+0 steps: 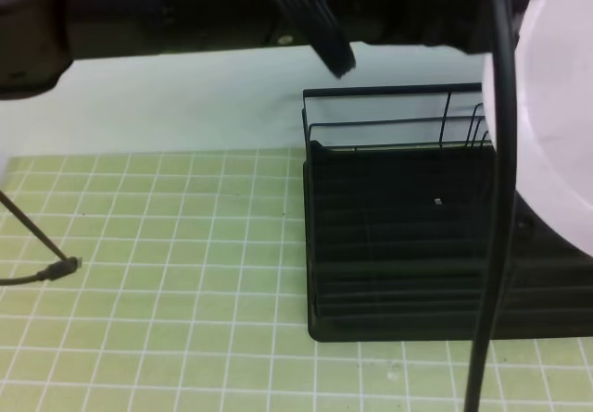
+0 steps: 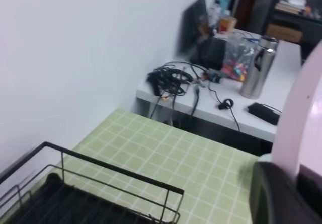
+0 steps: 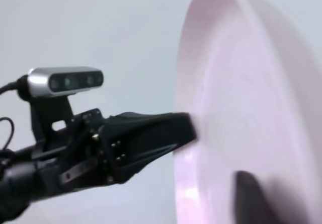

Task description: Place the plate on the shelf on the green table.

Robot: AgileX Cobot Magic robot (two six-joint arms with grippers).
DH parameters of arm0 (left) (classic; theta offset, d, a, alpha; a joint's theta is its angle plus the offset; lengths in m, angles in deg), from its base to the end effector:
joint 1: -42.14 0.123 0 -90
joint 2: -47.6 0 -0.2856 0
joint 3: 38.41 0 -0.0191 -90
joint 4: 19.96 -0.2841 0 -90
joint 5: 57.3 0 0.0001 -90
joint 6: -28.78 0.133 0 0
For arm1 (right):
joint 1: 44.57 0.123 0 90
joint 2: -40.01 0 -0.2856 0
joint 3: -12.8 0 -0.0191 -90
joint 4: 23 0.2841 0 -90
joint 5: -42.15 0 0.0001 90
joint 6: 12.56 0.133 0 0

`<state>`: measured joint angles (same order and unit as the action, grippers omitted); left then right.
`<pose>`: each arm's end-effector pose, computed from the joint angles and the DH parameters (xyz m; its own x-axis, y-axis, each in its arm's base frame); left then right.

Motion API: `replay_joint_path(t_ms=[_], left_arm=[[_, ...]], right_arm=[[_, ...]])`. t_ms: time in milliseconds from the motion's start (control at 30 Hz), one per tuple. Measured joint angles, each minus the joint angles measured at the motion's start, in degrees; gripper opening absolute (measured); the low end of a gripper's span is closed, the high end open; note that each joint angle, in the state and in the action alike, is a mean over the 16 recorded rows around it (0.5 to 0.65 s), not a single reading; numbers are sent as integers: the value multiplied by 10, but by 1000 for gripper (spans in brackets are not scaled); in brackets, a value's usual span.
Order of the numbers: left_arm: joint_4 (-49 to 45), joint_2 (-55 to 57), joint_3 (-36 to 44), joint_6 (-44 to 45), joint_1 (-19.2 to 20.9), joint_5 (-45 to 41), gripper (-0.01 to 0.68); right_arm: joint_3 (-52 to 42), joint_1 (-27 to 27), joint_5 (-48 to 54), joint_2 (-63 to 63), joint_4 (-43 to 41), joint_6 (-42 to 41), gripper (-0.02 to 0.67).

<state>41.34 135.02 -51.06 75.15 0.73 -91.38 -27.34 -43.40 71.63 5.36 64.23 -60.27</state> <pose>0.2356 -0.2951 0.4957 -0.2023 -0.0265 -0.9790 0.9230 0.3289 -0.1996 0.1453 0.0684 0.4057 -0.1295 0.5468 -0.8272 -0.5331 0.6650 0.5230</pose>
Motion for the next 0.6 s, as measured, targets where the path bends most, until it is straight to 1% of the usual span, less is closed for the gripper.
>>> replay_joint_path(t_ms=[133, 233, 300, 367, 433, 467, 533, 600], left_arm=[[13, 0, 0, 9, -5, -12, 279], [22, -2, 0, 18, -7, -20, 384], [25, -5, 0, 22, -7, -25, 447], [22, -10, 0, 25, -7, -27, 490], [11, -17, 0, 25, -6, -29, 501], [1, -21, 0, 22, -6, -29, 490], [-31, -31, 0, 11, -6, -30, 439], [-77, -44, 0, -9, -6, -32, 367]], right_arm=[[0, 0, -2, -7, 10, -18, 204], [0, 0, -13, -9, 15, -37, 150], [0, 0, -25, -10, 16, -52, 134], [1, 0, -40, -10, 17, -68, 131], [4, 0, -58, -10, 18, -88, 130], [7, 0, -67, -10, 17, -102, 130], [14, 0, -85, -12, 11, -131, 130], [25, 0, -97, -17, -5, -160, 129]])
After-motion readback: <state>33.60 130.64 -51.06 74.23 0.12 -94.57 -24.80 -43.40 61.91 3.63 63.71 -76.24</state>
